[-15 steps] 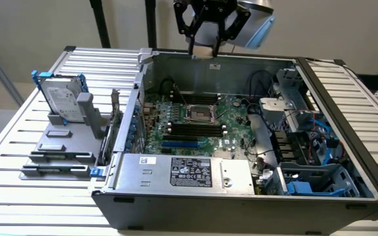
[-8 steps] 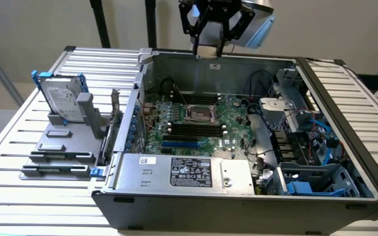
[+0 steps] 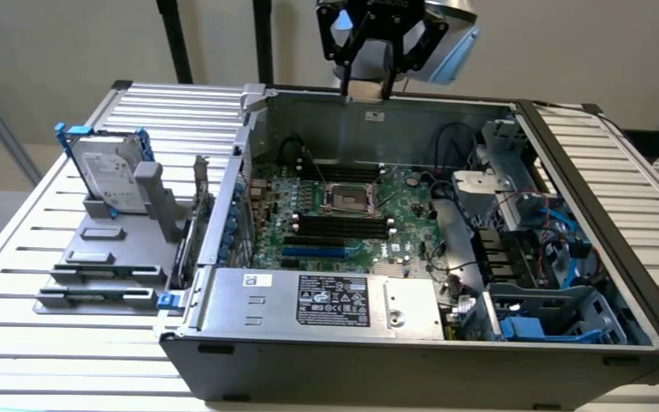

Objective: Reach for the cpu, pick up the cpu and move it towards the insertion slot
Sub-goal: 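Pick up the cpu and move it towards the insertion slot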

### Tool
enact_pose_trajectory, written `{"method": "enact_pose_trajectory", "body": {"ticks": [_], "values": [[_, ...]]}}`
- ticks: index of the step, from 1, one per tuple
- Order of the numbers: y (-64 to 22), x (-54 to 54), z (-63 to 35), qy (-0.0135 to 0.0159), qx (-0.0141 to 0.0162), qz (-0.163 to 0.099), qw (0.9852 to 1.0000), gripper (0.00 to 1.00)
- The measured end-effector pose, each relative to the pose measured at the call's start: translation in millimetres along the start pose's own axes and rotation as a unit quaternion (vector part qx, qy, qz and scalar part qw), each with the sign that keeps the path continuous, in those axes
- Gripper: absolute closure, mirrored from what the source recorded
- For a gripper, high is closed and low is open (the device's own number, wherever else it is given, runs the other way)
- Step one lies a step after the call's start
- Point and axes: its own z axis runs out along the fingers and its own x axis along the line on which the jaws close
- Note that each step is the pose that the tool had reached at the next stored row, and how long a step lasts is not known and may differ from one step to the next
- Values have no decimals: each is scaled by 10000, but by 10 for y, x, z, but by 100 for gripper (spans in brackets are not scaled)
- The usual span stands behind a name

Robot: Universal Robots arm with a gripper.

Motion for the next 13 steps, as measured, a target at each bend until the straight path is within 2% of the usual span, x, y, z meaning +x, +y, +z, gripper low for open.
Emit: {"method": "enact_pose_trajectory", "body": {"ticks": [13], "values": [[162,-8,34,-91,-2,40,10000,45]]}}
